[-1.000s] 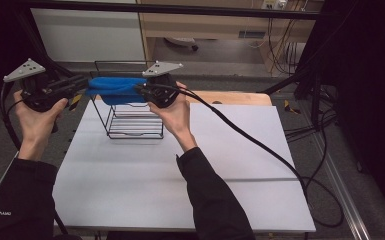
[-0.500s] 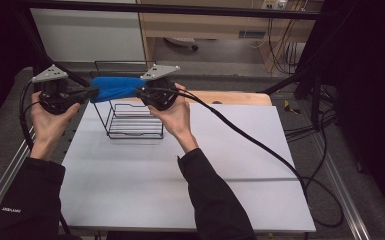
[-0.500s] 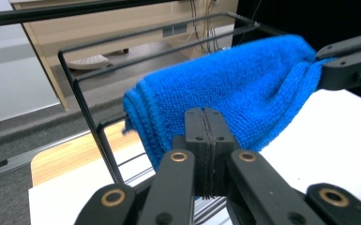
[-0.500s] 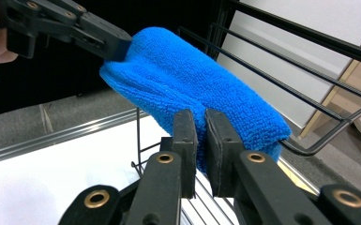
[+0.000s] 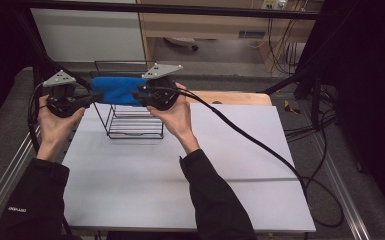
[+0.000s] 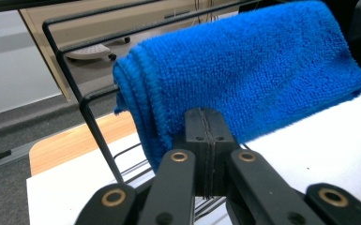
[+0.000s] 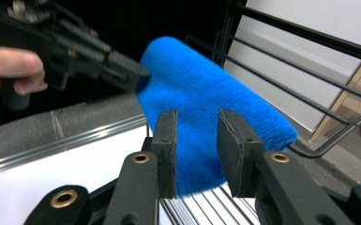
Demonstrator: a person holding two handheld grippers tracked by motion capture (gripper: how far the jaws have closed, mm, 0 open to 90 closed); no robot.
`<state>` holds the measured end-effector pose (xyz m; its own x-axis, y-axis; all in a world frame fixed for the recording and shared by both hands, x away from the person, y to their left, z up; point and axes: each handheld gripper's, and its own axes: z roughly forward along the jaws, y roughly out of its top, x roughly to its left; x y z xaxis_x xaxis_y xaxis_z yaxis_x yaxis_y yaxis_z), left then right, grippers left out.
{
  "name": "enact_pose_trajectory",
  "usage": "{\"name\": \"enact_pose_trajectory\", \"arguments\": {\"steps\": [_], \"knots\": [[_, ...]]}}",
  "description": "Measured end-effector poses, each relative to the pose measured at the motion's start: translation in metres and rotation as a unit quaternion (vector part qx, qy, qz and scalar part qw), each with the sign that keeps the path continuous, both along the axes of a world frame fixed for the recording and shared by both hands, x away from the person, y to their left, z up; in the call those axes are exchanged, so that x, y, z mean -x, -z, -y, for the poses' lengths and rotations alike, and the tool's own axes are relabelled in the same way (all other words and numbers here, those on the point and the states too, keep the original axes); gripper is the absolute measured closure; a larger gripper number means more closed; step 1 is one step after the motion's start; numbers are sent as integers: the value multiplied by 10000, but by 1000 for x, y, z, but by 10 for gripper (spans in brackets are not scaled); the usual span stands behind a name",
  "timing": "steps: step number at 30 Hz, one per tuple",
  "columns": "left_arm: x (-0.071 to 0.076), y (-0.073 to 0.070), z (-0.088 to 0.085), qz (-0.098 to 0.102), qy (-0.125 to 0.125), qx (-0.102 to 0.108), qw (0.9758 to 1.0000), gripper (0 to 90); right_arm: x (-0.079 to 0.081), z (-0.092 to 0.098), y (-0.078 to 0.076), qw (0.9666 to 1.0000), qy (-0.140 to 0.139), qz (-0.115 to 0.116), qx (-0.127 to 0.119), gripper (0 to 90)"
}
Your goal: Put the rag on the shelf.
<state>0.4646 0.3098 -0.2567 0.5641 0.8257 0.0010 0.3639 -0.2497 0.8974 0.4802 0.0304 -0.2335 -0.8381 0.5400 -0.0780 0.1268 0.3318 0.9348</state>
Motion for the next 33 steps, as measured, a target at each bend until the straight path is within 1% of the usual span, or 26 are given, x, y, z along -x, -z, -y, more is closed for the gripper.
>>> {"name": "enact_pose_trajectory", "arguments": {"steps": [1,3,4,5,6,8,11,13,15,17,20,23,25,30,31,33], "knots": [[0,1,0,4,-4,-9,10000,897,0,0,0,10000,1,-20,0,712],[-1,3,1,9,-5,-26,10000,897,-1,-1,1,9999,7,-108,50,802],[-2,4,1,14,-3,-49,10000,897,-2,-1,3,9998,25,-145,114,843],[-2,5,2,24,-10,-42,10000,897,-3,-2,6,9996,52,-199,177,871],[-2,6,2,31,-7,-40,10000,897,-4,-2,9,9995,82,-260,173,886],[-2,7,3,39,-6,-43,10000,897,-8,0,15,9989,164,-414,160,899],[-4,9,3,40,-5,-22,10000,896,-13,4,24,9981,266,-537,162,897],[-5,10,4,27,1,41,10000,896,-17,8,29,9979,262,-569,138,891],[-7,12,5,9,5,54,10000,896,-19,10,32,9981,280,-536,131,883],[-7,12,6,2,20,52,10000,895,-20,11,33,9981,282,-531,100,871],[-6,11,6,23,51,62,10000,880,-17,14,30,9987,250,-439,83,843],[-2,8,4,58,95,118,9999,856,-12,19,23,9991,194,-376,-85,808],[2,5,1,71,111,177,9998,827,-7,23,17,9992,166,-332,-143,774],[10,0,-4,56,102,250,9996,711,4,37,8,9994,169,-244,-184,638],[12,-1,-5,49,98,258,9996,695,6,41,8,9993,179,-255,-194,613],[16,-1,-6,30,95,231,9997,646,8,49,9,9990,227,-322,-223,536]]}}
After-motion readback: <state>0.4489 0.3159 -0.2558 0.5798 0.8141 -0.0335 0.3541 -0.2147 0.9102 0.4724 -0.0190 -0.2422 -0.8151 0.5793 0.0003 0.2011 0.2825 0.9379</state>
